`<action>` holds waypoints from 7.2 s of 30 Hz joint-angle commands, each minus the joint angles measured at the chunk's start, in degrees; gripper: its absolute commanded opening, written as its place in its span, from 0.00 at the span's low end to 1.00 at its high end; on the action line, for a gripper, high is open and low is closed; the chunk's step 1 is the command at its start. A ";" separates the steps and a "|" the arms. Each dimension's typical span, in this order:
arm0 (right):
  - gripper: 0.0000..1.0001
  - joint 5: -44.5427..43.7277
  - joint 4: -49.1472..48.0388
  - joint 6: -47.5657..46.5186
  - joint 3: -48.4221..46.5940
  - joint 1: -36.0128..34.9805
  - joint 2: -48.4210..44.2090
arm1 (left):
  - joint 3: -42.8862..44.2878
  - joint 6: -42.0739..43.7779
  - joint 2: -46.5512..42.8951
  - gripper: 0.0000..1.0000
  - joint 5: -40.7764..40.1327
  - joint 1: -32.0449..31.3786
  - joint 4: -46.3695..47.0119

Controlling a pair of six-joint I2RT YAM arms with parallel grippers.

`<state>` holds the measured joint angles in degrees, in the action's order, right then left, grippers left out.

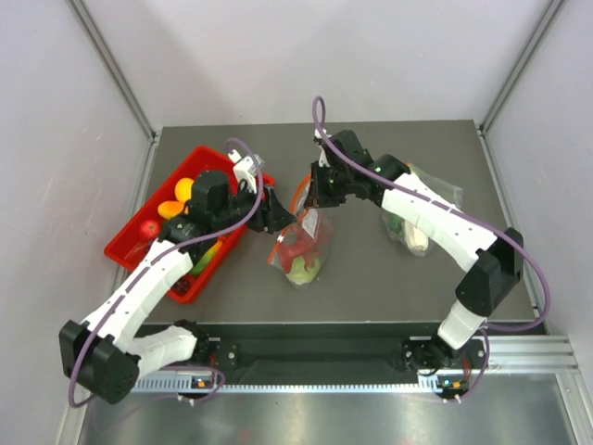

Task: Open the zip-top bag and remove the fake food

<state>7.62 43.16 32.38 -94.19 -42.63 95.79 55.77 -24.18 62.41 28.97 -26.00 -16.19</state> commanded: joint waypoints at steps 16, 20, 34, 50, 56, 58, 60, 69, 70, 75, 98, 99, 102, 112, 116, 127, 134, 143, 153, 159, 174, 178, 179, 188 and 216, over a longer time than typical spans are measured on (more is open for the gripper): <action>0.00 -9.18 2.72 -1.79 0.50 -1.49 -7.11 | 5.66 4.40 4.21 0.00 -8.23 -0.19 -6.22; 0.00 -12.79 4.65 -2.59 -0.55 -1.49 -7.63 | 6.89 5.29 4.47 0.00 -10.42 -0.19 -7.72; 0.00 -18.78 8.35 -4.25 -1.34 -0.52 -9.83 | 11.73 9.59 6.40 0.00 -14.12 0.25 -12.11; 0.00 -12.55 4.15 -4.43 1.63 1.41 -10.18 | 9.71 7.85 5.27 0.00 -3.76 1.30 -7.21; 0.00 -3.93 -6.05 -2.41 5.16 0.62 -11.41 | 7.08 1.52 4.74 0.00 2.84 1.21 -0.96; 0.00 -3.23 -7.64 -1.36 5.42 0.36 -11.24 | 6.99 0.37 4.56 0.04 4.68 1.21 2.20; 0.00 -3.31 -9.05 -0.39 5.16 0.44 -10.98 | 7.07 -0.51 4.38 0.12 5.57 1.21 4.14; 0.00 -9.01 -12.48 3.39 1.56 0.44 -8.96 | 10.59 5.81 0.52 0.70 4.78 1.21 -1.99; 0.00 -9.37 -12.40 3.39 0.51 0.44 -8.17 | 10.85 6.60 -0.27 0.71 3.39 1.21 -5.66; 0.00 -10.95 -11.96 3.48 -1.69 0.36 -6.23 | 12.70 10.04 -2.38 0.71 0.21 0.86 -14.39; 0.00 -11.66 -12.57 4.44 -3.63 -1.31 -4.29 | 7.69 9.41 5.17 0.73 -9.00 -6.08 -9.48; 0.00 -11.49 -12.57 4.45 -3.46 -1.40 -4.29 | 7.69 9.51 5.61 0.72 -9.72 -6.08 -9.57; 0.00 -11.05 -12.75 4.45 -3.28 -1.58 -4.38 | 7.69 9.95 5.79 0.67 -10.77 -6.17 -9.57; 0.00 -10.87 -12.13 3.31 -0.64 -1.58 -5.96 | 10.05 13.37 5.79 0.00 -11.30 -6.08 -10.70; 0.15 -11.13 -11.17 -2.74 -0.29 -1.40 -7.72 | 14.27 19.07 5.97 0.00 -8.42 -6.17 -12.55; 0.68 -8.15 -9.41 -8.47 -3.72 -1.22 -9.13 | 20.34 23.66 8.60 0.00 6.45 -6.08 -13.25; 0.94 -10.78 0.51 -3.21 -9.07 0.00 -7.55 | 21.93 30.77 8.87 0.00 2.94 -6.08 -18.44; 0.96 -8.32 7.11 3.56 -11.01 -0.78 -3.50 | 21.75 30.42 9.83 0.00 -0.13 -6.17 -18.36; 0.99 -7.88 6.06 6.11 -9.43 -2.63 -0.08 | 21.05 30.16 9.75 0.00 -1.37 -6.34 -16.60; 0.89 -5.86 4.92 5.68 -9.87 -3.51 2.82 | 20.35 30.69 10.53 0.00 -1.90 -7.66 -15.98; 0.00 -6.65 6.15 4.79 -7.50 -3.77 3.97 | 25.78 30.08 12.12 0.75 -11.65 -8.98 -18.25; 0.00 -7.35 5.98 5.32 -7.50 -3.77 3.44 | 26.50 28.41 12.65 0.67 -13.32 -9.07 -20.81; 0.00 -7.35 5.89 5.41 -7.50 -3.69 3.35 | 26.32 28.23 12.65 0.65 -13.67 -9.07 -21.43; 0.00 -7.35 5.45 5.76 -7.76 -3.69 3.00 | 22.55 21.12 13.35 0.53 -9.02 -9.16 -24.33; 0.00 -9.81 4.83 6.03 -6.27 -3.69 2.03 | 19.73 19.61 12.91 0.17 -5.33 -9.16 -25.39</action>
<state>-0.34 49.08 38.20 -100.47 -45.65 100.44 75.48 -4.80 75.55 22.04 -34.98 -42.11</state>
